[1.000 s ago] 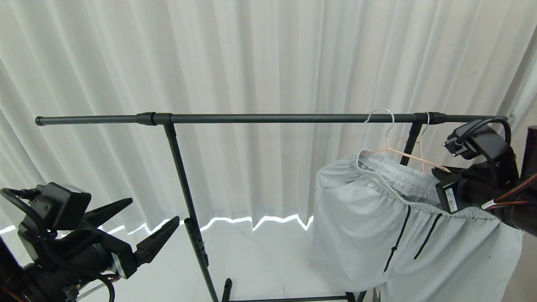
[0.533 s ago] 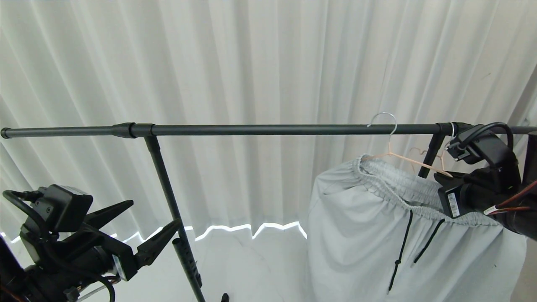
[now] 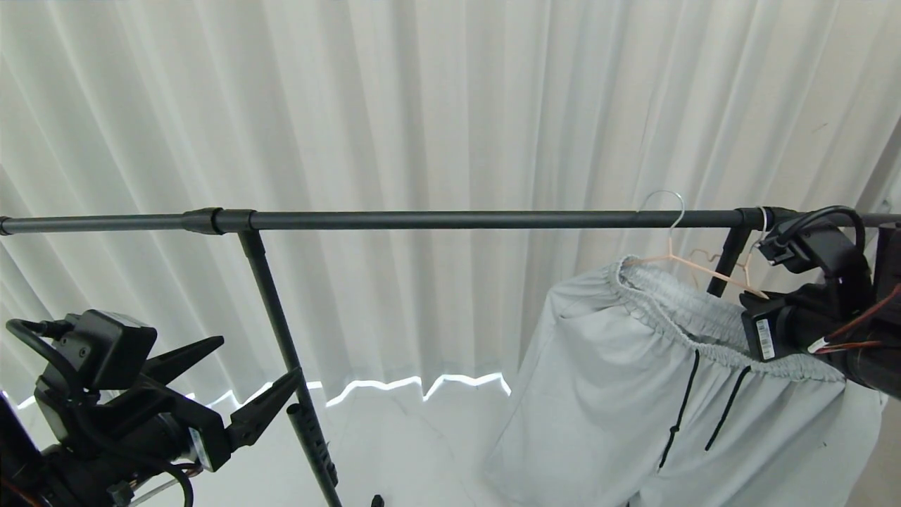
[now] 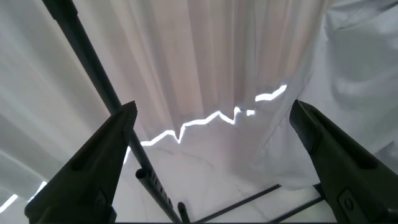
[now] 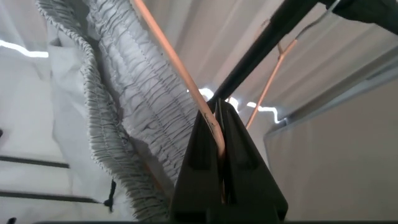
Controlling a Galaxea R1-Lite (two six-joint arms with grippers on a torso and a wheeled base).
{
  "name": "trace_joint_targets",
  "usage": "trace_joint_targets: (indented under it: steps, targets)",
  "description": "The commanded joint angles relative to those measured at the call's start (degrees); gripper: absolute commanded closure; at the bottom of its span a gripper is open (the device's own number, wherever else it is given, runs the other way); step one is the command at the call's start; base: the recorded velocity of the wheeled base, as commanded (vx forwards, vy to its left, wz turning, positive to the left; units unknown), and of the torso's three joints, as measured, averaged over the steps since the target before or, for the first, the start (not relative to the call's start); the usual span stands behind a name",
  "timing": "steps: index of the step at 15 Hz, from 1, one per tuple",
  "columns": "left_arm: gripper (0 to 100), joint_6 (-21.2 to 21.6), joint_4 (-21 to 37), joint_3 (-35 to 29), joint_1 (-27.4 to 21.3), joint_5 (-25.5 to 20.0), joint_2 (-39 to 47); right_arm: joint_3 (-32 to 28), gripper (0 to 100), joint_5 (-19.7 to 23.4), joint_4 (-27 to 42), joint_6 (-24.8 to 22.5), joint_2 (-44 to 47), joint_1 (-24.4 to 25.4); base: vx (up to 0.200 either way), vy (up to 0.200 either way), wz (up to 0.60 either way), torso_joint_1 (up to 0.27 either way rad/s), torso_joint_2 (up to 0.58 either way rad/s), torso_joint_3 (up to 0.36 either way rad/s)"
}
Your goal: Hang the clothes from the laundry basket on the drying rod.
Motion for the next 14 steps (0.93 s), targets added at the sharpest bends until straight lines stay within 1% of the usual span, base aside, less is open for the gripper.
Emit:
trace_joint_targets:
  steps: [1,3,7,12,14]
  targets:
    - [0,0.02,0.0,-0.04,-0.03,0.0,0.1,-0.26,100,-0.01,-0.09,0.05,1.83,-1.45,0.0,0.0,0.0,0.0,0.0,0.0]
    - [0,0.02,0.09,0.04,0.05,0.0,0.1,-0.17,100,-0.01,-0.45,0.14,3.24,-1.54,0.0,0.0,0.0,0.0,0.0,0.0]
    - [0,0.02,0.26,0.04,0.05,0.0,0.19,-0.26,100,-0.01,-4.66,-0.3,6.05,-1.36,0.0,0.0,0.0,0.0,0.0,0.0]
    - [0,0.1,0.26,0.04,0.05,0.0,0.98,-2.81,100,-0.01,-4.84,-0.3,8.77,-1.28,0.0,0.0,0.0,0.0,0.0,0.0]
    - [0,0.19,0.26,-0.04,-0.03,0.0,0.89,-3.34,100,-0.01,-5.37,-0.3,10.0,-0.49,0.0,0.0,0.0,0.0,0.0,0.0]
